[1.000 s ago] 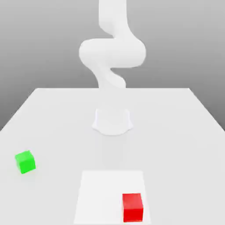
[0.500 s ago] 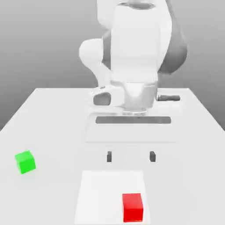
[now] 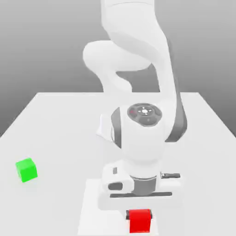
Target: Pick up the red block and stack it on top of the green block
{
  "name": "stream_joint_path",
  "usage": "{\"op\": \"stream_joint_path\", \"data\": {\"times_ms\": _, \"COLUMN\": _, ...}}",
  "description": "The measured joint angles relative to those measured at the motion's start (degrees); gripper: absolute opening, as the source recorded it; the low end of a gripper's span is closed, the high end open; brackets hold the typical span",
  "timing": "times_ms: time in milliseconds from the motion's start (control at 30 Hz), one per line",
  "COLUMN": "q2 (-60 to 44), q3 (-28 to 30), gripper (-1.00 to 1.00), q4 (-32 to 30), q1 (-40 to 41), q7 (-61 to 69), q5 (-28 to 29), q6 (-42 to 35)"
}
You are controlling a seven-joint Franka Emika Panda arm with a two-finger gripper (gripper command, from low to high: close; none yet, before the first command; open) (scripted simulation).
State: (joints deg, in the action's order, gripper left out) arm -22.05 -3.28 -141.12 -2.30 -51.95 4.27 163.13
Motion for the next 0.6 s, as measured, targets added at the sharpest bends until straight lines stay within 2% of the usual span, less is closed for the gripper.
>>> {"op": "stream_joint_path", "data": {"times_ms": 200, "q2": 9.6, "q3": -1.0, "gripper": -1.00, "q4": -1.6, "q1": 1.1, "q7": 1.2, "q5": -2.0, "q6": -8.0}}
{"op": "stream_joint_path", "data": {"times_ms": 400, "q2": 15.9, "q3": 8.9, "gripper": -1.00, "q4": -6.2, "q1": 9.4, "q7": -6.8, "q5": -2.5, "q6": -9.7}}
{"op": "stream_joint_path", "data": {"times_ms": 600, "q2": 22.4, "q3": 17.9, "gripper": -1.00, "q4": -11.5, "q1": 27.9, "q7": -18.1, "q5": -1.8, "q6": -10.7}}
